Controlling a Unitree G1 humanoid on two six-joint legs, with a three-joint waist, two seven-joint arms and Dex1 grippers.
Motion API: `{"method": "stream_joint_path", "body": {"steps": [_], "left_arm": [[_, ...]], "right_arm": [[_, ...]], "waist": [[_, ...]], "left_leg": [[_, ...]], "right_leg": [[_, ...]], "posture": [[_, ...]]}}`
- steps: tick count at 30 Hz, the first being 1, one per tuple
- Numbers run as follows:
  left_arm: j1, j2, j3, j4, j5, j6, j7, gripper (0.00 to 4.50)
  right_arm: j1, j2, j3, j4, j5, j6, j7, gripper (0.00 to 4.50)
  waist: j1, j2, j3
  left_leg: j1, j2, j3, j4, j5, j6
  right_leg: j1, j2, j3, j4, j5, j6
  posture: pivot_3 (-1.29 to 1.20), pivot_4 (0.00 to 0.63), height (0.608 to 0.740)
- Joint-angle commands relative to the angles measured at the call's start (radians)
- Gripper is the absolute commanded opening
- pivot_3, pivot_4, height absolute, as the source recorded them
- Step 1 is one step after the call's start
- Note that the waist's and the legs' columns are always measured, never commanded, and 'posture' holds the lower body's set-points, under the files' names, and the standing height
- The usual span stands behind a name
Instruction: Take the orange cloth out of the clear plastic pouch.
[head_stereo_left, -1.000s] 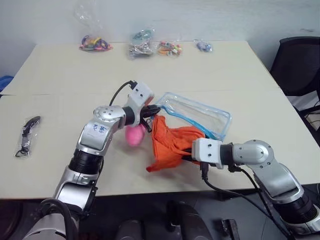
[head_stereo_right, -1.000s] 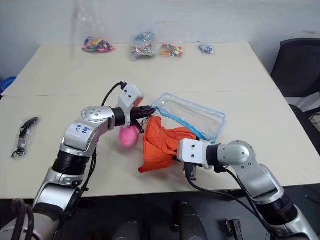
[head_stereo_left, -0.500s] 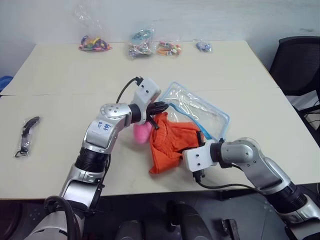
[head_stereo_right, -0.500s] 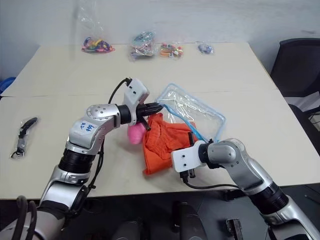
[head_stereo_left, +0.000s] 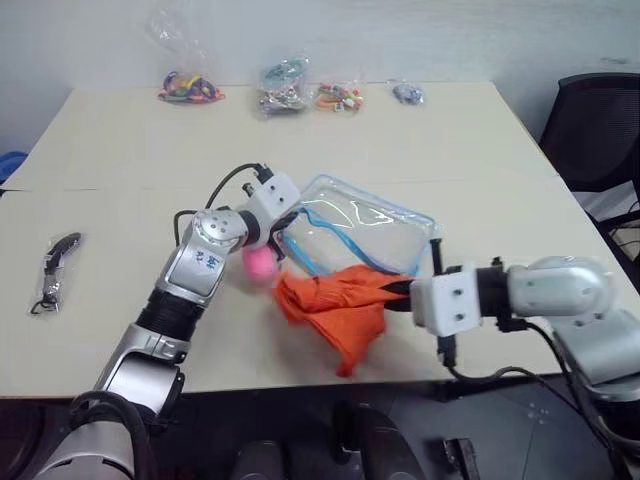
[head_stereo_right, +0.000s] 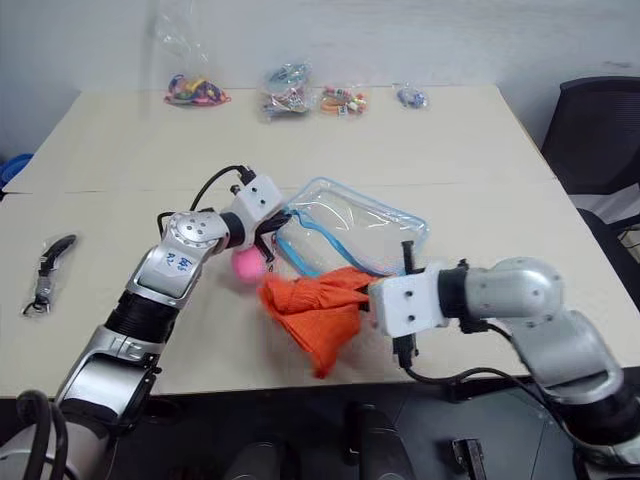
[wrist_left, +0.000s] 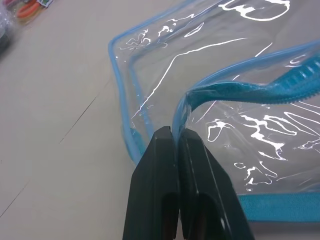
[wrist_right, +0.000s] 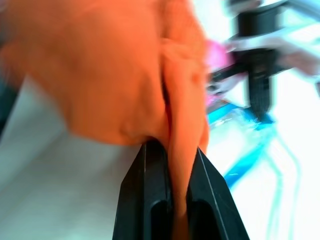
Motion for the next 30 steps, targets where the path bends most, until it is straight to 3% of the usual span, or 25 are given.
{"method": "stream_joint_path", "body": {"steps": [1, 7, 12, 16, 20, 25, 30], "left_arm": [[0.090, 0.042, -0.033, -0.121, -0.020, 0.000, -0.114, 0.23], [0.186, 0.082, -0.011, -0.291, -0.059, 0.059, -0.200, 1.86], [0.216, 0.130, 0.052, -0.416, -0.149, 0.186, -0.271, 3.32], [0.245, 0.197, 0.138, -0.520, -0.296, 0.244, -0.384, 3.32], [0.225, 0.248, 0.255, -0.533, -0.454, 0.318, -0.459, 3.32], [0.166, 0.296, 0.273, -0.480, -0.503, 0.305, -0.498, 3.32], [0.091, 0.274, 0.303, -0.469, -0.633, 0.364, -0.529, 3.32]], "right_arm": [[-0.099, -0.047, -0.166, 0.033, 0.131, 0.103, -0.031, 0.00], [-0.205, -0.131, -0.207, 0.232, 0.007, 0.015, -0.106, 0.00], [-0.105, -0.187, -0.286, 0.305, -0.084, -0.034, -0.175, 0.00], [0.196, -0.180, -0.382, 0.309, -0.213, -0.201, -0.199, 0.00], [0.489, -0.132, -0.400, 0.397, -0.366, -0.415, -0.297, 0.00], [0.587, -0.120, -0.419, 0.521, -0.432, -0.537, -0.392, 0.00], [0.630, -0.171, -0.472, 0.679, -0.492, -0.687, -0.472, 0.00]], "waist": [[0.000, 0.000, 0.000], [0.010, 0.000, 0.000], [0.010, 0.000, 0.000], [0.013, 0.000, 0.000], [0.015, 0.000, 0.000], [-0.001, 0.001, 0.000], [-0.002, 0.001, 0.000]], "left_leg": [[0.000, 0.000, 0.000, 0.000, 0.000, 0.000], [0.000, -0.001, 0.000, 0.000, 0.000, 0.002], [-0.001, -0.001, 0.000, -0.001, -0.001, 0.002], [-0.001, 0.000, 0.000, -0.001, -0.001, 0.002], [-0.001, 0.000, 0.000, -0.001, 0.000, 0.002], [0.000, -0.002, 0.001, -0.001, 0.001, 0.001], [0.001, -0.002, 0.001, -0.003, 0.002, -0.002]], "right_leg": [[0.000, 0.000, 0.000, 0.000, 0.000, 0.000], [0.000, -0.001, 0.000, -0.001, 0.000, -0.001], [-0.001, -0.001, 0.001, -0.002, 0.000, 0.000], [0.000, 0.000, 0.000, -0.002, 0.000, 0.000], [0.000, 0.000, 0.001, -0.002, 0.000, 0.001], [0.001, 0.000, 0.005, -0.002, 0.000, 0.002], [-0.001, 0.003, 0.007, -0.001, -0.001, 0.001]], "posture": [[0.00, 0.150, 0.740], [0.00, 0.150, 0.740], [0.00, 0.150, 0.740], [0.00, 0.150, 0.740], [0.00, 0.150, 0.740], [0.00, 0.150, 0.740], [0.00, 0.150, 0.740]]}}
